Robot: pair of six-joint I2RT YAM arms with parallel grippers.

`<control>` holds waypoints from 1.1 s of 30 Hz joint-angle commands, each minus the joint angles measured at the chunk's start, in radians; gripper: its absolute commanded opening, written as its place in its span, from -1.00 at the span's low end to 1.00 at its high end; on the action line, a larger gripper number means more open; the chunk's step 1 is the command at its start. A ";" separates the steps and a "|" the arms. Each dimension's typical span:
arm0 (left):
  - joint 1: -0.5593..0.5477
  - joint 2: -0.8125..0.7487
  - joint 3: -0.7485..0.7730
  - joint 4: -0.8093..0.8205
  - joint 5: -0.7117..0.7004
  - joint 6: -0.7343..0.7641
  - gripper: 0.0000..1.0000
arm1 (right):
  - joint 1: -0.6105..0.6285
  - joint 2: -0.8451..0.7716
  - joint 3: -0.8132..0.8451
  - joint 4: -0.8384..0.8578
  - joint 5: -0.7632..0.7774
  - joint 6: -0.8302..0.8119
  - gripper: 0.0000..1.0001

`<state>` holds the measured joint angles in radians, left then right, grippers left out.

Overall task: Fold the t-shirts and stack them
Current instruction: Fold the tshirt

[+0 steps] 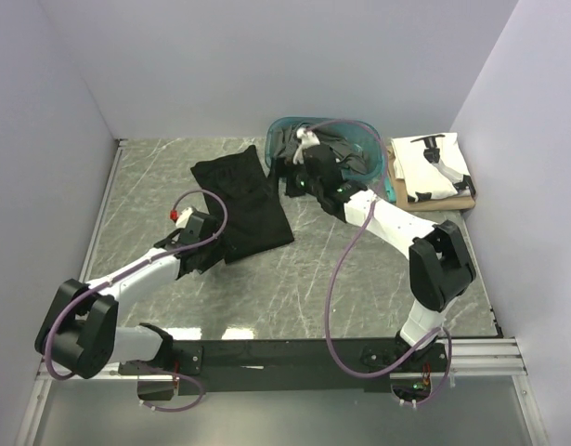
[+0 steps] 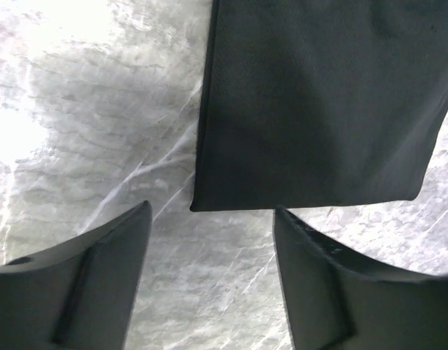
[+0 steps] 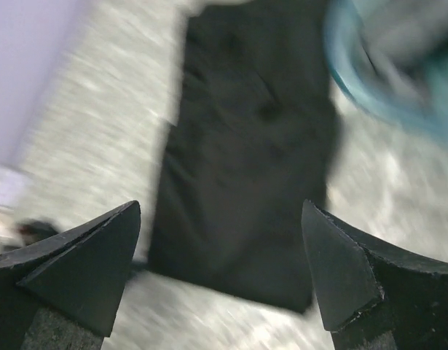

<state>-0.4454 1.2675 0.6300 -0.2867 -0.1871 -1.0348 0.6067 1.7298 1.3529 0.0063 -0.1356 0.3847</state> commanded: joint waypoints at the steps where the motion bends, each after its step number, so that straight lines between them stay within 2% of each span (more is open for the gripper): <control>1: 0.007 0.015 0.013 0.060 0.014 0.015 0.42 | -0.018 -0.006 -0.069 -0.052 0.071 0.029 0.94; 6: 0.022 0.070 0.016 0.069 0.008 0.016 0.16 | -0.022 0.013 -0.084 -0.107 0.041 0.040 0.92; 13: 0.025 0.079 -0.013 0.098 0.047 0.015 -0.25 | -0.033 0.005 -0.092 -0.163 0.105 0.062 0.92; 22: 0.024 0.102 -0.038 0.139 0.075 0.016 -0.25 | -0.038 -0.013 -0.110 -0.180 0.110 0.060 0.91; 26: 0.024 0.131 -0.029 0.161 0.092 0.028 -0.36 | -0.041 -0.024 -0.130 -0.186 0.119 0.059 0.91; 27: 0.024 0.136 -0.027 0.167 0.098 0.036 -0.52 | -0.041 -0.024 -0.135 -0.187 0.122 0.056 0.91; 29: 0.024 0.151 -0.029 0.193 0.119 0.047 -0.99 | -0.042 -0.026 -0.149 -0.193 0.123 0.056 0.91; 33: 0.022 0.167 -0.026 0.190 0.107 0.065 -0.99 | -0.041 -0.035 -0.178 -0.209 0.107 0.048 0.89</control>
<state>-0.4221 1.4136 0.5911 -0.1040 -0.0868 -1.0054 0.5732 1.7504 1.1976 -0.1905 -0.0345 0.4404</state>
